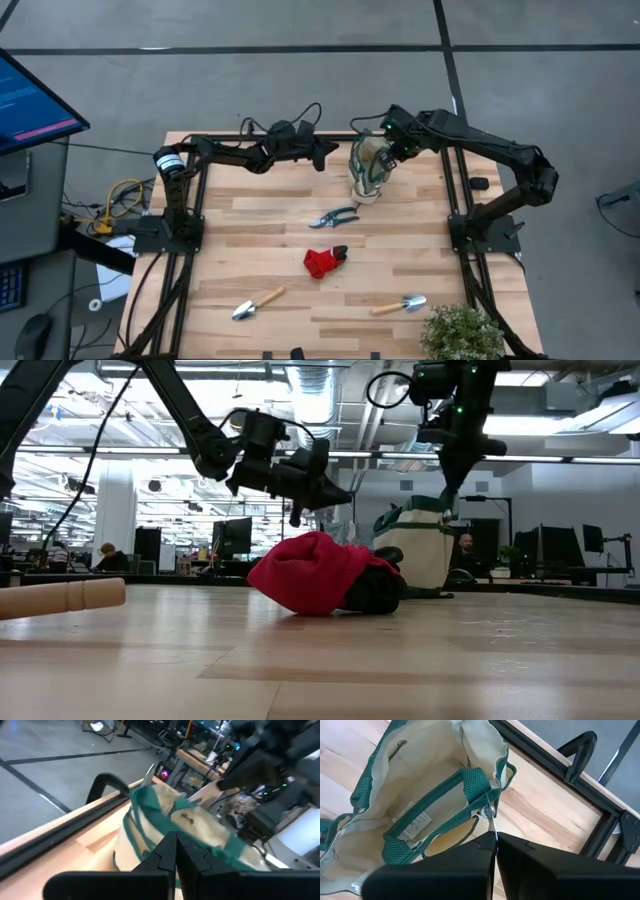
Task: Pick & Place Garden tools in Gardening bag
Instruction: Put the trowel into the side pocket of the gardening bag
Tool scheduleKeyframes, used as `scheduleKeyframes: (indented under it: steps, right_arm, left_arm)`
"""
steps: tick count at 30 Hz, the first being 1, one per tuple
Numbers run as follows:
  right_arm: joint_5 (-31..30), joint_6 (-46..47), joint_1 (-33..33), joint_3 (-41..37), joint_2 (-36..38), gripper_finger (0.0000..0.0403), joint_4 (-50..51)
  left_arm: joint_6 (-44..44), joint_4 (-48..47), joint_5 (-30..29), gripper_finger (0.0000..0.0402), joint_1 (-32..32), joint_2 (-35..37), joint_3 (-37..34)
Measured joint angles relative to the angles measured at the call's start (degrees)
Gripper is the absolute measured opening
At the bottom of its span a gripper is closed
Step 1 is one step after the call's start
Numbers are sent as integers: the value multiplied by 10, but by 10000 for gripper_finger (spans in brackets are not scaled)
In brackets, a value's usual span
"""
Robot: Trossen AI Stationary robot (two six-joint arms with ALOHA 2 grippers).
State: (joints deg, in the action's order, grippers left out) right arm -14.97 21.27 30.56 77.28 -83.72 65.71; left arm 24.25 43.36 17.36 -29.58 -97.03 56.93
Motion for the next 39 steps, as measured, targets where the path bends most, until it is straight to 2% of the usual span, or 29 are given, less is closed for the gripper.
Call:
scheduleKeyframes:
  steps: [10,15,18,23,35,39]
  right_arm:
    - [19,13,20,0,0,76,-27]
    - [45,13,26,0,0,93,-51]
    - [47,21,26,0,0,83,-46]
    - [45,37,26,0,0,11,-45]
    - [46,92,26,0,0,2,-45]
    - [46,91,21,0,0,14,-46]
  left_arm:
    - [-44,-112,5,4,-39,98,0]
    - [-64,-159,5,4,-46,146,0]
    - [-67,-182,5,4,-48,165,0]
    - [-77,-190,5,4,-49,181,0]
    - [-77,-194,5,4,-49,182,0]
    - [-77,-205,5,5,-49,182,0]
